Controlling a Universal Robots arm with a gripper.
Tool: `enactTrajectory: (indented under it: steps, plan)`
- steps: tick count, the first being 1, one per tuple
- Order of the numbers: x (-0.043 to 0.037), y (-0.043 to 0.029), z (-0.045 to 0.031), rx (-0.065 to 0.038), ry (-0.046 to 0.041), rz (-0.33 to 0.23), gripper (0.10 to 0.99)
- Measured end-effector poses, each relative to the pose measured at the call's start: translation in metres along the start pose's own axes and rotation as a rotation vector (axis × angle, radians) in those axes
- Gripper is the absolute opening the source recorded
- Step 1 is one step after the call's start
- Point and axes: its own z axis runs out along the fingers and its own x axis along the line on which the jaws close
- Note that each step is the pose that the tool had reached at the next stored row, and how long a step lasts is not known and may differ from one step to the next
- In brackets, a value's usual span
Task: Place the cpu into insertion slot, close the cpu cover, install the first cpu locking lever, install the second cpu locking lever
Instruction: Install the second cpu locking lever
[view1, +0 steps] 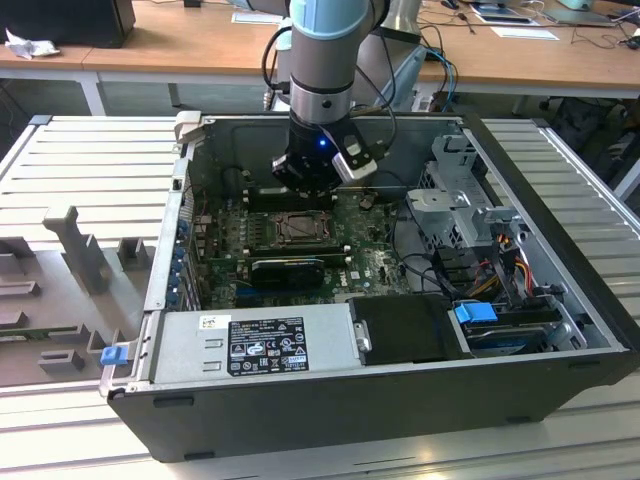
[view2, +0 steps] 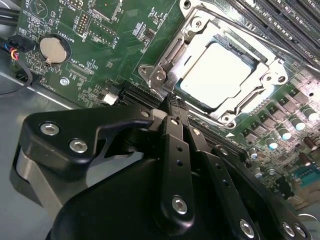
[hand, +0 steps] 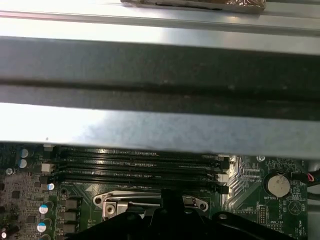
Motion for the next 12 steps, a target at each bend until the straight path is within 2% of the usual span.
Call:
enactTrajectory:
  steps: [12]
  plan:
    - [0.0002,-0.0061,-0.0004,0.0,0.0001,0.0,0.106]
